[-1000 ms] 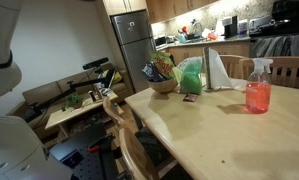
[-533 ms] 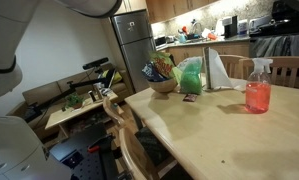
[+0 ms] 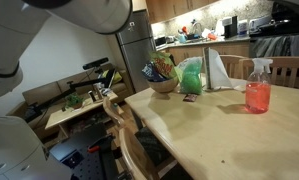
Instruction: Move the piece of tissue at the right to the left
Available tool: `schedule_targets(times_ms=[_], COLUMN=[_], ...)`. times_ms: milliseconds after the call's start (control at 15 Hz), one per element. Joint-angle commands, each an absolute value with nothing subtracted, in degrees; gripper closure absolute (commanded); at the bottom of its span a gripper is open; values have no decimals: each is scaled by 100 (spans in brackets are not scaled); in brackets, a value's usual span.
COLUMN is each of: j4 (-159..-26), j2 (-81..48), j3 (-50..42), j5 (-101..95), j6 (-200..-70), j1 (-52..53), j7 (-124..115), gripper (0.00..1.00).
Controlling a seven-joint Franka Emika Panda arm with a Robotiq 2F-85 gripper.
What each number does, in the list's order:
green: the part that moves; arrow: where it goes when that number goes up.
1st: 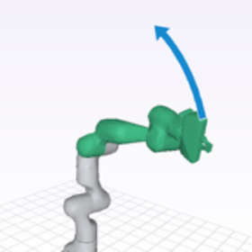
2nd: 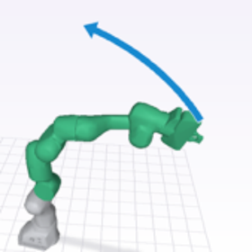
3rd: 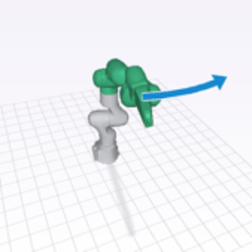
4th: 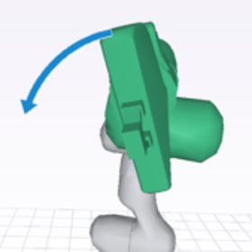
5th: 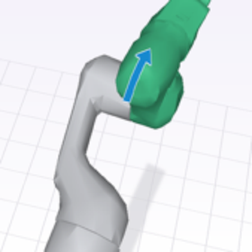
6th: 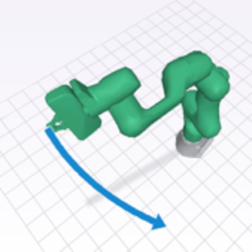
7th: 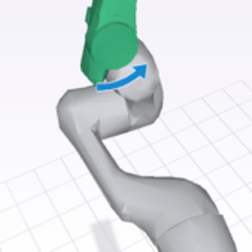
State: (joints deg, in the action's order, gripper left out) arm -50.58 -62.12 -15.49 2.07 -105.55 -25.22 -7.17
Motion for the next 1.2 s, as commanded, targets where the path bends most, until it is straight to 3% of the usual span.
schedule_targets(times_ms=[0, 467, 1133], j4=[-4322, -3348, -1958], j2=[-6589, -7127, -7837], j3=[-1467, -1512, -1623], j5=[95, 8, -163], j6=[-10073, -9357, -9715], j1=[-2617, -2600, -2586], j7=[-862, -1109, -4444], gripper=[0, 0, 0])
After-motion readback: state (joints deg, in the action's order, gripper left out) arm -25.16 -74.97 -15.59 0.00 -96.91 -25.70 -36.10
